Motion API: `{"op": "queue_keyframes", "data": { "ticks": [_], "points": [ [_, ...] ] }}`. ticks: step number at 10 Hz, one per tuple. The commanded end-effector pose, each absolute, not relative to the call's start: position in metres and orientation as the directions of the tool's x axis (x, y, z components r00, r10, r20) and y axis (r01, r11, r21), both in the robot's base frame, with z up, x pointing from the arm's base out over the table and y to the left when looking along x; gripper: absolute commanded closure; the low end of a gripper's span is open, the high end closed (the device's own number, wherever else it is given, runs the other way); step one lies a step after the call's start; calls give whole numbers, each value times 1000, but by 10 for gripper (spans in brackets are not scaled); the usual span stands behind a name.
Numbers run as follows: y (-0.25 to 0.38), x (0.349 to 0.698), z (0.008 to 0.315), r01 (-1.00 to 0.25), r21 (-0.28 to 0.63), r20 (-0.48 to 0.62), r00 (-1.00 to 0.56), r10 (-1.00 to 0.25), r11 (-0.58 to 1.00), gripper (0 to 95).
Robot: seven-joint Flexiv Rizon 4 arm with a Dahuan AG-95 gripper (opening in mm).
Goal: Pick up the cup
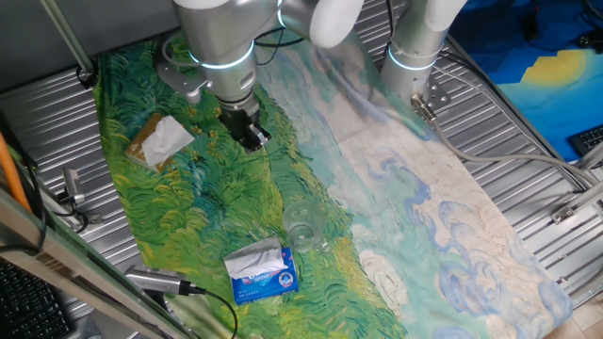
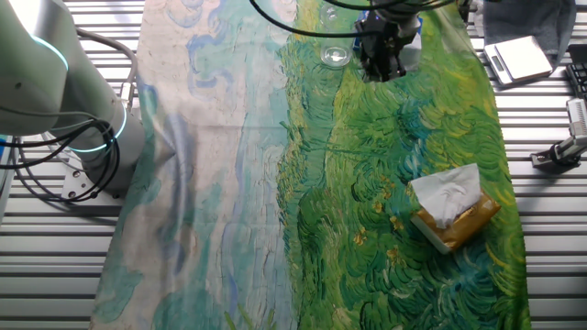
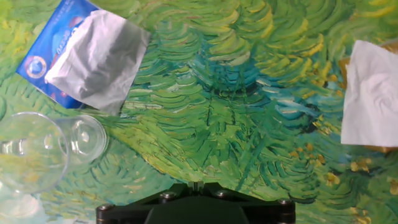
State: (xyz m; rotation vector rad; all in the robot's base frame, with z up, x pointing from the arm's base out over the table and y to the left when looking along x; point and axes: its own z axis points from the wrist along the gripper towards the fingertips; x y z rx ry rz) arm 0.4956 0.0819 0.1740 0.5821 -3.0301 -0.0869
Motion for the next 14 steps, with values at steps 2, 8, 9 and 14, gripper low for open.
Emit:
{"op": "queue_keyframes", "data": {
  "ticks": [2,8,9,14],
  "points": [
    [110,493,181,-372,71,58,-925,-376,925,570],
    [181,476,169,-372,64,38,-926,-375,926,0],
    [188,476,168,-367,62,42,-928,-370,928,0],
    [224,471,163,-334,67,53,-940,-338,940,190]
  ]
}}
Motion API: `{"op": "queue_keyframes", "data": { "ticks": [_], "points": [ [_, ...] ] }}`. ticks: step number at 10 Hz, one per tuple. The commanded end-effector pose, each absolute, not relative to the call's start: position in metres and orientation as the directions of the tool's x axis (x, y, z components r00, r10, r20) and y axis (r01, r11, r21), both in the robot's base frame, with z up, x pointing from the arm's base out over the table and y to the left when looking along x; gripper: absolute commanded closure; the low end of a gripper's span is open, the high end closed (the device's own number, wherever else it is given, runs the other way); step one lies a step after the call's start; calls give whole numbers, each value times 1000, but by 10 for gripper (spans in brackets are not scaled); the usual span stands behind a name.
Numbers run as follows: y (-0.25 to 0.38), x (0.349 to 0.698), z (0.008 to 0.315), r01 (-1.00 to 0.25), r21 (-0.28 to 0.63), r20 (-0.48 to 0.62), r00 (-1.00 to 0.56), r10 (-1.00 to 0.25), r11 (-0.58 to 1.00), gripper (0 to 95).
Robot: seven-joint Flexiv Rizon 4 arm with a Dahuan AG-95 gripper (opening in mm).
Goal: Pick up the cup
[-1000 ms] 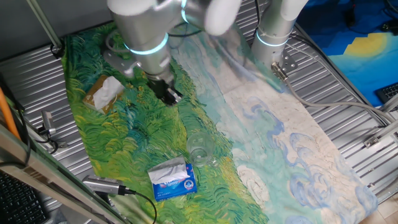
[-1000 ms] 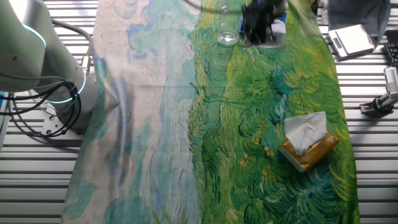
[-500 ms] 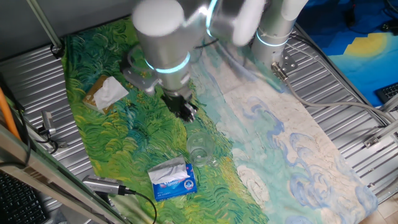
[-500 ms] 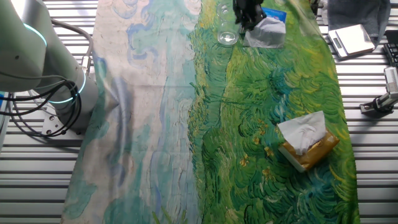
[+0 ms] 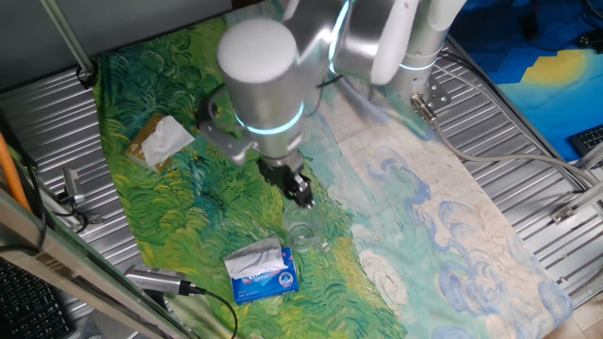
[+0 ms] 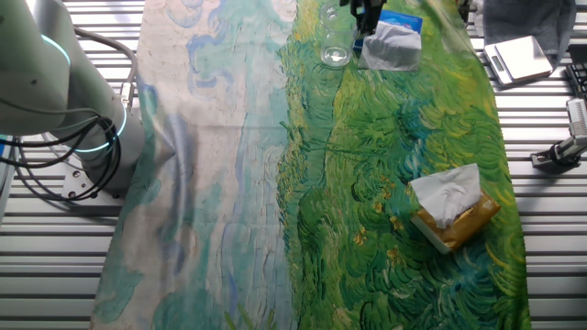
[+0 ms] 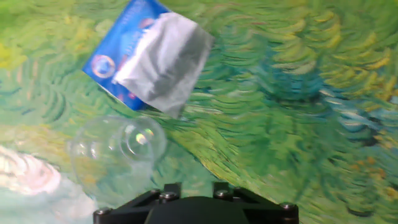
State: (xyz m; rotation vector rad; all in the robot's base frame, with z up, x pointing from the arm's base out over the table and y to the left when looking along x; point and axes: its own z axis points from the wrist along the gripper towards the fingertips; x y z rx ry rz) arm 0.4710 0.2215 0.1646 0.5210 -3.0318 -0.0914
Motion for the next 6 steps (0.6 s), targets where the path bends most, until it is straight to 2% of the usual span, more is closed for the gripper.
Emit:
{"op": "queue_keyframes", "data": {
  "ticks": [1,2,3,6],
  "points": [
    [229,471,161,-327,66,52,-942,-330,943,190],
    [234,470,159,-327,62,44,-943,-330,943,190],
    [235,470,158,-328,61,42,-943,-331,943,0],
    [241,470,156,-334,59,40,-941,-336,941,0]
  ]
}}
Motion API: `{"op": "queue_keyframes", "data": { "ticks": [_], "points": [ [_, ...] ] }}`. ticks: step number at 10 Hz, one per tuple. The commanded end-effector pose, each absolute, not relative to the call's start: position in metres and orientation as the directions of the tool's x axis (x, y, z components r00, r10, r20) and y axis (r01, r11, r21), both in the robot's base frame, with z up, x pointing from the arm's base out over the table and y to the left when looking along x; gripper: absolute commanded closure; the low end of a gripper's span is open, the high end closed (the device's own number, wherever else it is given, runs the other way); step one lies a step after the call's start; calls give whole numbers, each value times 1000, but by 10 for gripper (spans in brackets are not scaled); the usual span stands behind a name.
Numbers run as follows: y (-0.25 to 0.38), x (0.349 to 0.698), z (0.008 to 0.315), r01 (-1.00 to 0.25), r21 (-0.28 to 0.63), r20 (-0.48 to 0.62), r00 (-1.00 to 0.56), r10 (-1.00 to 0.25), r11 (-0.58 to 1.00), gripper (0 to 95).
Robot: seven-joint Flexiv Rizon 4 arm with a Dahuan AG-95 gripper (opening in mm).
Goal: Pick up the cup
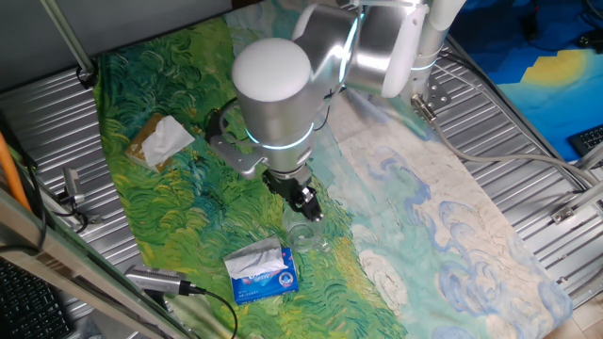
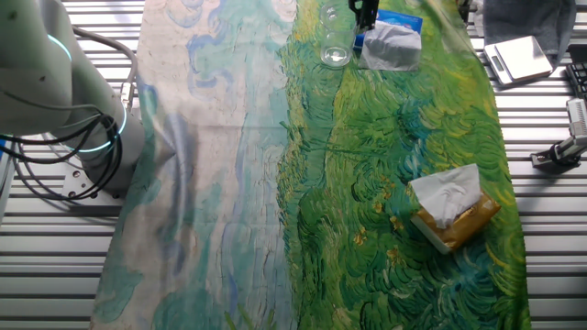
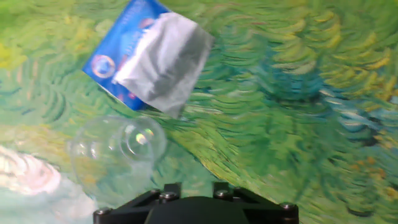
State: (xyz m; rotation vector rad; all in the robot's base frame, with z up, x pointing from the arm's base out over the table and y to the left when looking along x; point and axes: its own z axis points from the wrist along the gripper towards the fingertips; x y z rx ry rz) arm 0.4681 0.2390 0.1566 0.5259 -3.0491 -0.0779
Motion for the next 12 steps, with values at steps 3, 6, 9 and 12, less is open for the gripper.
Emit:
{"op": "queue_keyframes", "data": {
  "ticks": [3,6,9,12],
  "points": [
    [250,468,152,-338,62,43,-939,-341,939,0],
    [257,466,148,-334,59,44,-940,-337,941,0],
    [257,464,146,-324,56,36,-945,-326,945,0],
    [261,461,142,-312,54,35,-949,-314,949,0]
  ]
}}
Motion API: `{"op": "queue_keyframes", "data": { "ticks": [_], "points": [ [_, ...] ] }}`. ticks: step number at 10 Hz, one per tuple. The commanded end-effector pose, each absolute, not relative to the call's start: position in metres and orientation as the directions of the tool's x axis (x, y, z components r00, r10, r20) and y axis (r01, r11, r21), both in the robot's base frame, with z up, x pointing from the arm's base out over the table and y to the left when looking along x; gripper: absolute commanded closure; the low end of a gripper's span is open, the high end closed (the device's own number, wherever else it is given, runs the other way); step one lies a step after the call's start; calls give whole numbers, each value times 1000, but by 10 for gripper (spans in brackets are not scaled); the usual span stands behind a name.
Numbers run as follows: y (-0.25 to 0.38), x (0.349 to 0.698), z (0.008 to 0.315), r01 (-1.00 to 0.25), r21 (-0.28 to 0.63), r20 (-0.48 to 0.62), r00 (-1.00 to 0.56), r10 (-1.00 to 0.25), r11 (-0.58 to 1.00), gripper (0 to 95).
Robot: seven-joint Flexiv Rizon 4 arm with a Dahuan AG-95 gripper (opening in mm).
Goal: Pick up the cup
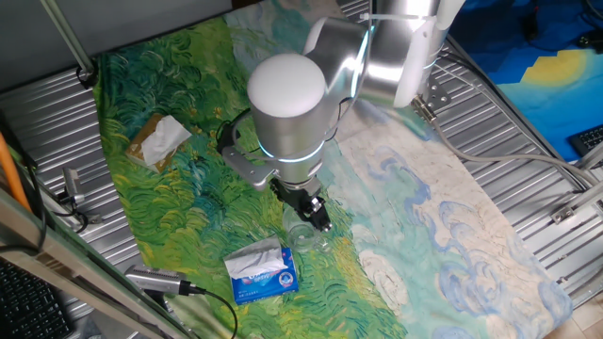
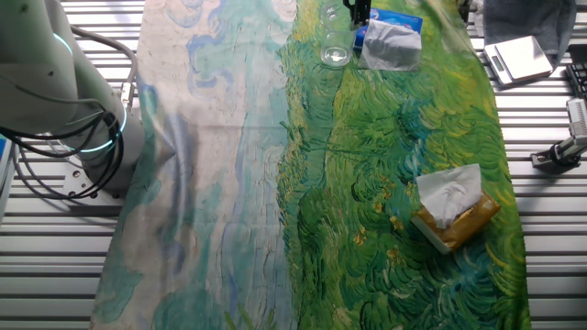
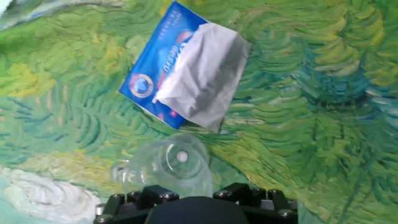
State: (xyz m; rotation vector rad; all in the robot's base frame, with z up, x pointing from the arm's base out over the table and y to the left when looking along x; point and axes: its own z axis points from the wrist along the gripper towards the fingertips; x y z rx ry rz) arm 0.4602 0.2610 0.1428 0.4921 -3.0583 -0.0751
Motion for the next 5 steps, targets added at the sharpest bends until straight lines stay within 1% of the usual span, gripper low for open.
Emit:
{"op": "queue_keyframes", "data": {
  "ticks": [1,5],
  "points": [
    [263,461,139,-311,53,35,-949,-313,949,0],
    [263,460,132,-314,46,29,-948,-315,948,0]
  ]
}}
